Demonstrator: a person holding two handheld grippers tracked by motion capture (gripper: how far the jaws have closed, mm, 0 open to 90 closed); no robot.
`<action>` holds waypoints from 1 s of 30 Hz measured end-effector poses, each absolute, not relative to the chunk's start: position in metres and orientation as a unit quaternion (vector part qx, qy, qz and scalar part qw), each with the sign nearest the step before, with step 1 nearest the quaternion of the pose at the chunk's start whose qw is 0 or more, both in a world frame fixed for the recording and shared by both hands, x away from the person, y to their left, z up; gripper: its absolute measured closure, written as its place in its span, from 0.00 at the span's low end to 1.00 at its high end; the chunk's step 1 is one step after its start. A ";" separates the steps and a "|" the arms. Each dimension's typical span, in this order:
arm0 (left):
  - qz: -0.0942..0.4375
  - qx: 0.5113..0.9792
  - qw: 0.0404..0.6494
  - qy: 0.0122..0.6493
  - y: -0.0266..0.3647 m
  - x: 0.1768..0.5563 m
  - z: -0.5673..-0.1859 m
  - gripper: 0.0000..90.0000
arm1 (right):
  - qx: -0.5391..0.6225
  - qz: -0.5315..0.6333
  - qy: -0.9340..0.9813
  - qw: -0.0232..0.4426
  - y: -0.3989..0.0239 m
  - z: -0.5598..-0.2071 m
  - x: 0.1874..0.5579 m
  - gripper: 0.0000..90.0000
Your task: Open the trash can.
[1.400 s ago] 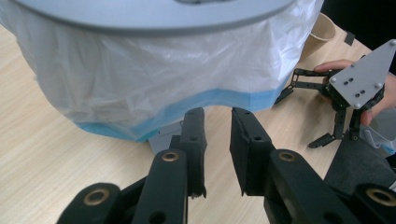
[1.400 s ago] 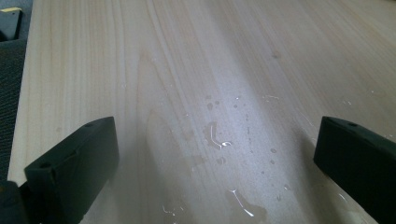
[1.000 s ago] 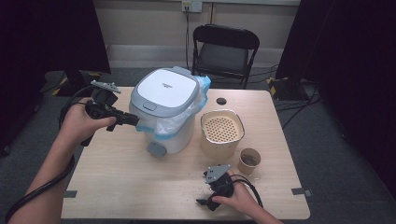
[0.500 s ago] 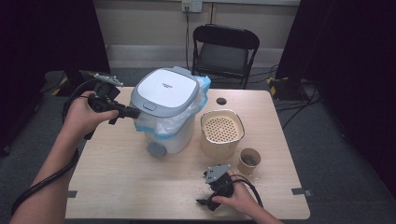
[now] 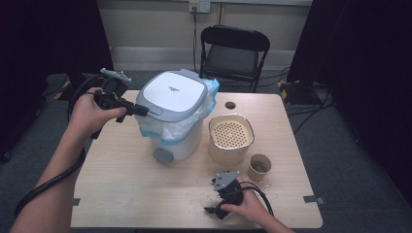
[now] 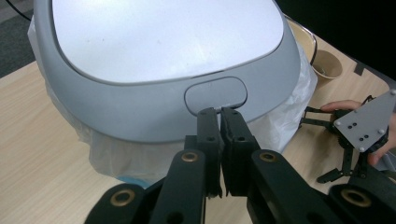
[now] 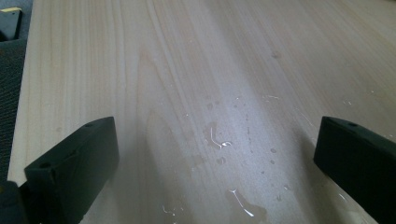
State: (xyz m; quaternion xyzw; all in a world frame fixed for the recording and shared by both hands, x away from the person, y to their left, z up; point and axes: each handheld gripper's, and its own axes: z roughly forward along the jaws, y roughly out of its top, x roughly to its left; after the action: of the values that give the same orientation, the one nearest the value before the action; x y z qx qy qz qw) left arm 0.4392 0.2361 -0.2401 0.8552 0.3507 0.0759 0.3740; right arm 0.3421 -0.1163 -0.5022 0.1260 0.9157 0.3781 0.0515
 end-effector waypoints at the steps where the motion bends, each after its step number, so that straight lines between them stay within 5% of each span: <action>1: 0.073 0.854 0.374 0.353 0.234 0.439 -0.240 0.97 | 0.126 0.378 0.916 0.052 -0.116 -0.502 0.342 0.00; 30: 0.078 0.852 0.376 0.356 0.217 0.455 -0.241 1.00 | 0.126 0.378 0.916 0.051 -0.116 -0.502 0.342 0.00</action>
State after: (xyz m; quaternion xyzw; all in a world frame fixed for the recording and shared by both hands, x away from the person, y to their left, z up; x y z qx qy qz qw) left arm 0.4555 0.2170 -0.2410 0.8519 0.3562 0.0777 0.3760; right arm 0.3420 -0.1163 -0.5022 0.1261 0.9157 0.3782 0.0514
